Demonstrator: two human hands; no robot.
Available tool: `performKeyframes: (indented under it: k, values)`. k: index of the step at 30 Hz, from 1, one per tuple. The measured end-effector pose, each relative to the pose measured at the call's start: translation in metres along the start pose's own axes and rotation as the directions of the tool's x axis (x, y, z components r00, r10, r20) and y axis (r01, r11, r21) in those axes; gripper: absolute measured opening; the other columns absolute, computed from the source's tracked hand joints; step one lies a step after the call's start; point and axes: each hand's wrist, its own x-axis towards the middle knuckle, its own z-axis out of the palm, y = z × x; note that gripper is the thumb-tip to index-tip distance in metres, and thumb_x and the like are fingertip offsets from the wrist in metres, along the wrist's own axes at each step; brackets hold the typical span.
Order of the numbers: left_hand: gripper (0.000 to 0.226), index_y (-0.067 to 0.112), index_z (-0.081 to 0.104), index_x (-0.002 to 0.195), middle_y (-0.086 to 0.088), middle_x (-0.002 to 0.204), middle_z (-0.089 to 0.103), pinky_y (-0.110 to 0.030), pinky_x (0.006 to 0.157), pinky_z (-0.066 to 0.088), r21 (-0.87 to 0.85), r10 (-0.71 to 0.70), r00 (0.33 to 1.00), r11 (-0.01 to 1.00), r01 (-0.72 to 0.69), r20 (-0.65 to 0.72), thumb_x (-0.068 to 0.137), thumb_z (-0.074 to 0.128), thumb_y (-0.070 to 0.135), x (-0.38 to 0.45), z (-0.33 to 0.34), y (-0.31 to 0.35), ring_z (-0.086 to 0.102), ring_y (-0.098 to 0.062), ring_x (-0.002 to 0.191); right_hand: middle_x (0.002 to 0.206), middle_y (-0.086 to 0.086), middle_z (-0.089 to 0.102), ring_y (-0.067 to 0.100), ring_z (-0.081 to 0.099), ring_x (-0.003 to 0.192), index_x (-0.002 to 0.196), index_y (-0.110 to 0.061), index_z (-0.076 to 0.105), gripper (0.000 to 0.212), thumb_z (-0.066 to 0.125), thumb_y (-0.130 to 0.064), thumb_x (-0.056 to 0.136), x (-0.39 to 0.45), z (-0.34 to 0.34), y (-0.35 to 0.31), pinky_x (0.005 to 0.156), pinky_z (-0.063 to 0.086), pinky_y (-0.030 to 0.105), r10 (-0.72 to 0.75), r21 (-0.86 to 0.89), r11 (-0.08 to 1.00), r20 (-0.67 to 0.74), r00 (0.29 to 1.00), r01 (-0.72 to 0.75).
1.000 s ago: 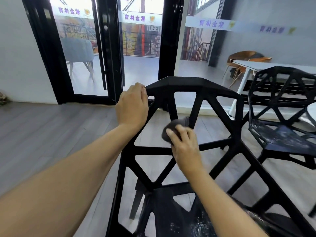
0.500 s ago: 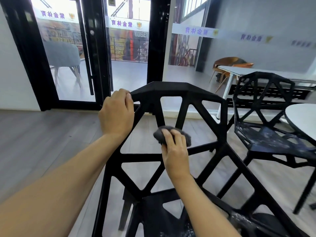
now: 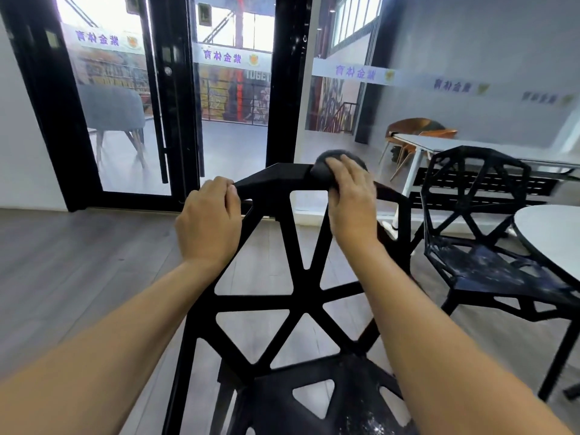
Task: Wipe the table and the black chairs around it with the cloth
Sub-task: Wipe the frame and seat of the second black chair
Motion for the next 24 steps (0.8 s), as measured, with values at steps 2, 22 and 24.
performKeyframes:
  k: [2,22,24]
  values:
    - [0.023,0.016,0.058,0.098,0.006,0.085,0.054,-0.035,0.064,0.031,-0.005,0.006,1.000,1.000,-0.006,-0.006,0.104,0.039,0.027,0.000,0.001,0.000,0.045,-0.020,0.081,0.144,0.008,0.053,0.030,0.047,0.130,0.139,-0.016,0.058,0.055,0.066,0.001,0.088,-0.016,0.013,0.007,0.115,0.038,0.048,-0.008,-0.012,1.000,0.014,1.000,0.008]
    - [0.025,0.015,0.060,0.101,0.001,0.091,0.060,-0.036,0.066,0.030,-0.017,0.005,0.999,1.000,-0.005,-0.051,0.103,0.039,0.028,0.000,0.009,-0.004,0.042,-0.017,0.082,0.130,0.010,0.054,0.031,0.050,0.119,0.132,-0.012,0.059,0.042,0.062,-0.005,0.091,-0.098,0.030,-0.002,0.101,0.047,0.052,0.063,-0.006,0.998,0.055,0.997,-0.063]
    - [0.025,0.015,0.059,0.101,0.002,0.091,0.059,-0.035,0.066,0.030,-0.018,0.001,0.999,1.000,-0.002,-0.050,0.103,0.038,0.028,0.000,0.009,-0.005,0.042,-0.016,0.082,0.131,0.010,0.051,0.031,0.050,0.122,0.134,-0.010,0.058,0.044,0.063,-0.003,0.091,-0.155,0.026,-0.003,0.104,0.048,0.051,0.082,0.051,0.995,0.152,0.985,-0.090]
